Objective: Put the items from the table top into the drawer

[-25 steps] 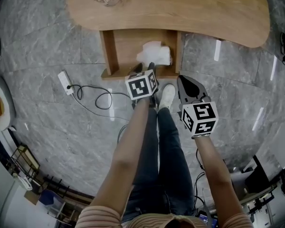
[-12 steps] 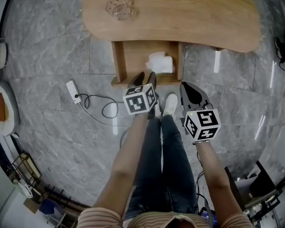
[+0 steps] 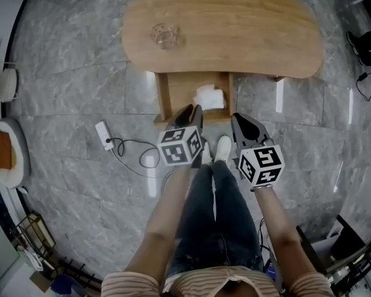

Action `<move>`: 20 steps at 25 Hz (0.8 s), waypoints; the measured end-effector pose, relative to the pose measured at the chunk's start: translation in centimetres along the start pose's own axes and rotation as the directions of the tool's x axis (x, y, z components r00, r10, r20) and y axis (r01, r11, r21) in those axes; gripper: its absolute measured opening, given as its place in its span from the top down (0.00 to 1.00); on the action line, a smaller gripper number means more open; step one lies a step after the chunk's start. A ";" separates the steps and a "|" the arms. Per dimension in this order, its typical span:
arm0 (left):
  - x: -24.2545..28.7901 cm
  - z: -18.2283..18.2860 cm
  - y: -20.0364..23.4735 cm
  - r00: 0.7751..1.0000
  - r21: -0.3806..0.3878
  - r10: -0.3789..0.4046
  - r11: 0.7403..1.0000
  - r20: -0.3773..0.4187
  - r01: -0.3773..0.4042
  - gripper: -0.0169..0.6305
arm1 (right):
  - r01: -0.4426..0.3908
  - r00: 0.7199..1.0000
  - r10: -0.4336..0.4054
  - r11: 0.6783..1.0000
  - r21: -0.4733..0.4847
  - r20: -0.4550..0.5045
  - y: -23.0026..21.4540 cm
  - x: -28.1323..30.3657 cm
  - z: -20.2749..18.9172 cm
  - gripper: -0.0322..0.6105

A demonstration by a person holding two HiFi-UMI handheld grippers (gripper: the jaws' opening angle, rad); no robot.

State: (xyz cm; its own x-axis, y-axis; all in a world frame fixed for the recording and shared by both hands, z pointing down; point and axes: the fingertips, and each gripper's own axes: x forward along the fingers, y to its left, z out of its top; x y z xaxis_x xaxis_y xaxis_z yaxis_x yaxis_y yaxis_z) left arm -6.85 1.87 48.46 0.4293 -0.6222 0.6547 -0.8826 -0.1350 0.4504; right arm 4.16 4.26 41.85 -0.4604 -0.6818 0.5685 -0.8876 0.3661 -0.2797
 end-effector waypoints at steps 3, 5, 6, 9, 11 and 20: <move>-1.9 1.7 -1.2 0.999 0.011 -0.021 1.000 0.038 0.021 0.89 | -0.007 0.999 0.007 1.000 -0.011 0.032 0.8 -1.3 2.0 0.94; -3.2 2.9 -2.1 0.997 0.024 -0.041 0.999 0.066 0.039 0.93 | -0.014 0.998 0.015 1.000 -0.014 0.056 1.3 -2.1 3.3 0.94; -3.8 3.5 -2.6 0.995 0.033 -0.052 0.998 0.081 0.050 0.94 | -0.019 0.998 0.020 1.000 -0.015 0.068 1.7 -2.5 4.0 0.94; -5.8 5.4 -4.1 0.986 0.057 -0.098 0.994 0.133 0.091 0.95 | -0.034 0.994 0.036 0.999 -0.027 0.099 2.6 -3.7 5.8 0.94; -7.0 6.5 -5.0 0.979 0.077 -0.127 0.990 0.160 0.116 0.95 | -0.042 0.992 0.047 0.998 -0.040 0.120 3.2 -4.5 6.9 0.94; -11.9 10.6 -7.6 0.951 0.170 -0.175 0.976 0.255 0.134 0.95 | -0.065 0.969 0.082 0.995 -0.078 0.233 4.6 -8.0 11.9 0.94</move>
State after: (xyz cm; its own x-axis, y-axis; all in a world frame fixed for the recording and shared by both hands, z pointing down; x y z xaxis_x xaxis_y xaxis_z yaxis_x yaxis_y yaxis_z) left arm -7.32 2.14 30.85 0.5133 -0.7649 0.3891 -0.8370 -0.3459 0.4241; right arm 3.54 3.85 26.76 -0.5229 -0.7781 0.3481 -0.8515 0.4581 -0.2551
